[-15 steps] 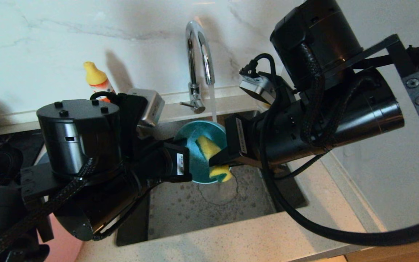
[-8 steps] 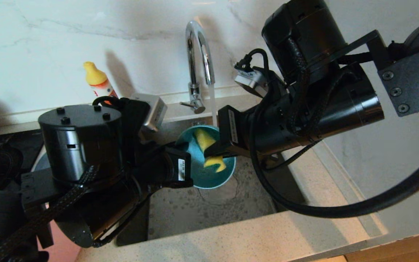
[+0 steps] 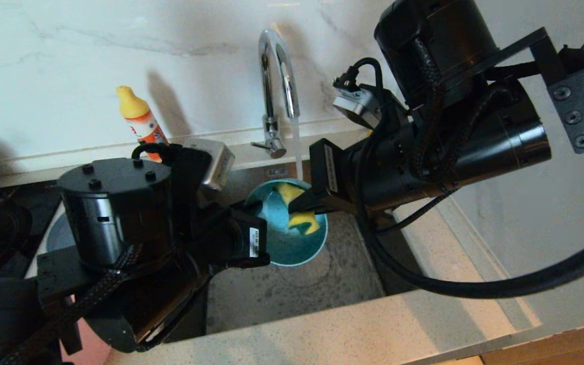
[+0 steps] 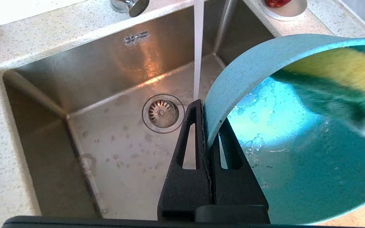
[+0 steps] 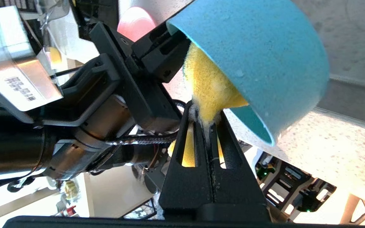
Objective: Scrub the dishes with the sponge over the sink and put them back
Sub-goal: Wipe the bowl
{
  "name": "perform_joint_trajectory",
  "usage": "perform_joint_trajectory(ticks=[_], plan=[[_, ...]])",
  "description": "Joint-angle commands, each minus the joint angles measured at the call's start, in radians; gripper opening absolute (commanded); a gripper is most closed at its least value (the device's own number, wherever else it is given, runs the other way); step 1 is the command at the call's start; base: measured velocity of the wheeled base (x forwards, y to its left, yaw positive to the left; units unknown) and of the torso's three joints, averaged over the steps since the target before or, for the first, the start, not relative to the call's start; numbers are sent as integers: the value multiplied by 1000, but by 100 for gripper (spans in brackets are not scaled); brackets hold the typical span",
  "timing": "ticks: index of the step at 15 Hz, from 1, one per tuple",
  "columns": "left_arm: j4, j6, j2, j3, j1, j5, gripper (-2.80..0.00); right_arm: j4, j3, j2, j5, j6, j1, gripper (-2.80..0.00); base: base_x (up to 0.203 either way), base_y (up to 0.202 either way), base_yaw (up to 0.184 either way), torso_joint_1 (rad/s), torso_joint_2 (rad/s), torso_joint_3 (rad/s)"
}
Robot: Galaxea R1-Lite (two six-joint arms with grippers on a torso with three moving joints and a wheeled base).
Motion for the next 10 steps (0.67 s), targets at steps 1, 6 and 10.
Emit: perform_joint_trajectory(ticks=[1, 6, 10], plan=[[-14, 0, 12, 8, 2, 3, -280, 23, 1, -18, -6, 2, -1, -280, 0, 0, 0, 0, 0, 0], [-16, 5, 0, -9, 3, 17, -280, 85, 8, -27, -5, 0, -21, -280, 0, 0, 0, 0, 0, 0], [-61, 26, 0, -19, 7, 20, -280, 88, 8, -6, -5, 0, -20, -280, 0, 0, 0, 0, 0, 0]])
